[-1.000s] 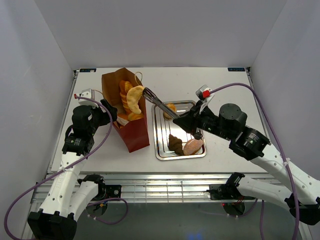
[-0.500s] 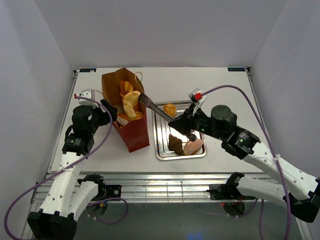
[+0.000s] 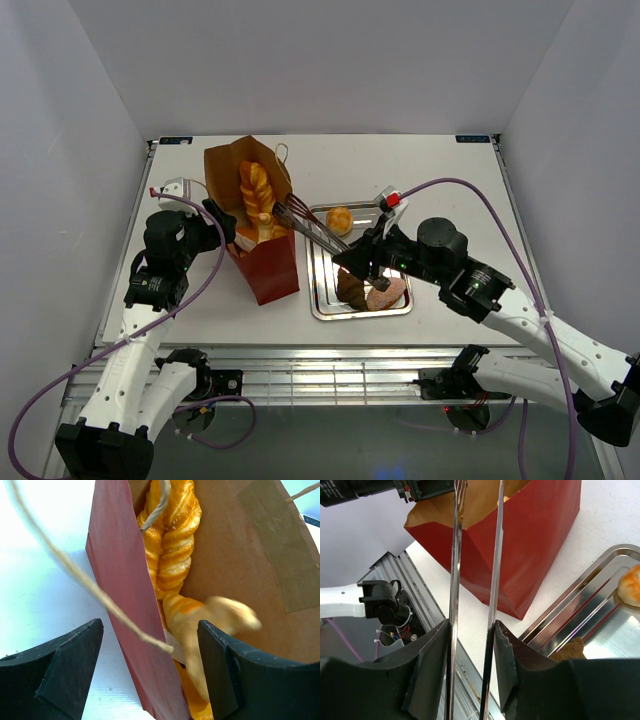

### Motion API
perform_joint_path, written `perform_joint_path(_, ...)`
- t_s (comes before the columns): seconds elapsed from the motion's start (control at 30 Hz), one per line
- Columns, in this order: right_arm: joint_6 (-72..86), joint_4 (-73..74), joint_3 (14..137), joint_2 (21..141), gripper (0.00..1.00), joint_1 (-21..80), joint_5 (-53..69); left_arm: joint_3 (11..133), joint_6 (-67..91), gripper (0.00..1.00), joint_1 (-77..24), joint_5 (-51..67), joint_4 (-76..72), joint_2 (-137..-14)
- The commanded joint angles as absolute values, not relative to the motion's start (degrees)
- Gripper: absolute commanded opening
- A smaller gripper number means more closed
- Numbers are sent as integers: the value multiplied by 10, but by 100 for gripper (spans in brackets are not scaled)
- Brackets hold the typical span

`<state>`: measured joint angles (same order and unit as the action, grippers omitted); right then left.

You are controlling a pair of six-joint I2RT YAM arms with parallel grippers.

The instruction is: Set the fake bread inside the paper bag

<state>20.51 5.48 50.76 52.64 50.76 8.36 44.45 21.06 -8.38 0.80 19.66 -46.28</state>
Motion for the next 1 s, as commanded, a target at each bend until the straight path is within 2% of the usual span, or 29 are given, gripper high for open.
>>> perform_joint_path(0.0,207,7,507,508,46,513,92,440,211,86,-85,18,196,-456)
perform_joint_path(0.67,190,22,484,491,46,534,67,439,212,86,-85,18,195,-457)
perform_joint_path(0.97,211,37,469,439,46,534,-35,439,212,86,-85,14,196,-457)
